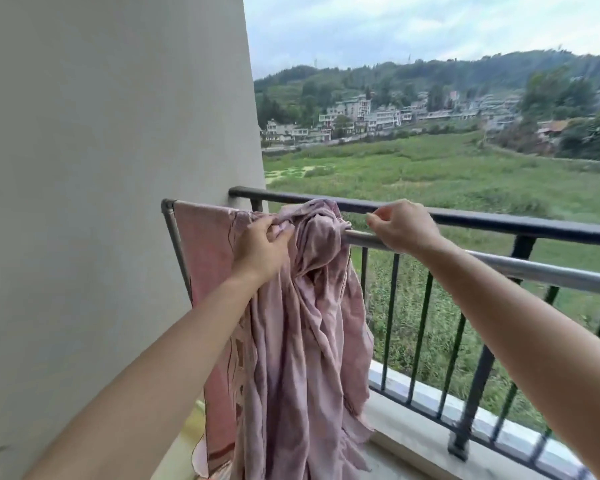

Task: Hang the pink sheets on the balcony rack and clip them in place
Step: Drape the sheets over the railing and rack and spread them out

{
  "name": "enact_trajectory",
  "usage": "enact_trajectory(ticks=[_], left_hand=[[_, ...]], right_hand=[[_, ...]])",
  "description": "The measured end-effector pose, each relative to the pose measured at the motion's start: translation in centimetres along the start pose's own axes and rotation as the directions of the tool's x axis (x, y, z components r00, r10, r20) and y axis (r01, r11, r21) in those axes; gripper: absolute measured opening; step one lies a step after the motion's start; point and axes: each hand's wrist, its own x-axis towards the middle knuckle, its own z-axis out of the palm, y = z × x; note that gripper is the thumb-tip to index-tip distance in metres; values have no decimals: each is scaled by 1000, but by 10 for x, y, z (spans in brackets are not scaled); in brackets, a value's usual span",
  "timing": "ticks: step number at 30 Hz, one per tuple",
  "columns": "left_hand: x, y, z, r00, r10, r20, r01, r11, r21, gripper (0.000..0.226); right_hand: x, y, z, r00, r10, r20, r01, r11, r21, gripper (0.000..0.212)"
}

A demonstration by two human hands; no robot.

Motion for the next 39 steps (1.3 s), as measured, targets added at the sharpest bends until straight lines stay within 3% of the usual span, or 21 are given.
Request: enact_trajectory(ticks=[2, 4, 6, 9, 10, 11, 13, 15, 17, 19, 21, 22, 24, 26, 27, 30, 33, 35, 37, 39], left_hand=[[9, 20, -9, 998, 53, -28, -56, 992, -111, 20], [15, 46, -11, 996, 88, -8, -87, 967, -239, 11], [15, 73, -10, 974, 148, 171, -76, 926, -368, 13], [12, 97, -4, 774, 321, 546, -81, 905, -418, 47], [13, 95, 0, 747, 336, 574, -107, 912, -395, 53], [16, 91, 3, 782, 317, 536, -138, 927, -347, 58], [25, 75, 8, 913, 245, 327, -198, 965, -171, 59], [41, 47, 11, 961, 203, 188, -222, 971, 88, 47], [61, 14, 17, 960, 158, 232, -224, 928, 298, 40], [76, -14, 24, 940, 110, 324, -239, 889, 390, 43], [82, -30, 31, 927, 70, 368, -227, 886, 404, 53], [83, -35, 33, 926, 58, 373, -218, 888, 405, 59], [88, -45, 35, 930, 77, 361, -229, 886, 402, 67], [97, -58, 34, 926, 111, 361, -272, 859, 433, 71], [102, -64, 33, 923, 107, 371, -283, 841, 460, 73], [118, -73, 32, 949, 58, 311, -220, 829, 514, 64], [128, -71, 36, 970, 38, 240, -160, 843, 513, 49], [128, -71, 38, 976, 45, 214, -145, 868, 476, 45], [124, -71, 38, 982, 67, 178, -146, 868, 475, 45], [123, -73, 40, 983, 93, 159, -160, 860, 485, 44]], right_hand=[[-4, -8, -2, 993, -19, -113, 31, 994, 104, 41], [-8, -21, -11, 999, 44, -22, -33, 934, 356, 46], [-13, -32, -22, 971, 120, 208, -219, 797, 563, 59], [-18, -33, -31, 891, 124, 436, -388, 705, 593, 72], [-18, -31, -32, 879, 110, 464, -403, 691, 600, 65], [-17, -28, -32, 883, 110, 456, -408, 662, 629, 51], [-11, -24, -33, 916, 172, 363, -387, 616, 686, 32], [-6, -19, -34, 924, 228, 306, -382, 569, 729, 32], [-8, -13, -36, 902, 173, 396, -425, 522, 739, 35], [-16, -16, -37, 858, 67, 509, -429, 640, 638, 50], [-19, -23, -37, 872, 90, 481, -341, 817, 465, 49], [-18, -24, -37, 894, 126, 431, -304, 876, 374, 43], [-9, -21, -41, 925, 227, 305, -320, 898, 301, 28], [1, -4, -51, 934, 338, 113, -355, 909, 217, 31], [5, 8, -57, 924, 383, -1, -381, 920, 94, 35], [1, 45, -70, 839, 489, -239, -542, 786, -297, 34], [-12, 70, -70, 701, 672, -238, -678, 524, -516, 43], [-14, 71, -66, 647, 718, -257, -691, 411, -594, 48], [-8, 65, -55, 727, 628, -276, -636, 467, -614, 56], [1, 46, -39, 878, 423, -223, -476, 730, -490, 50]])
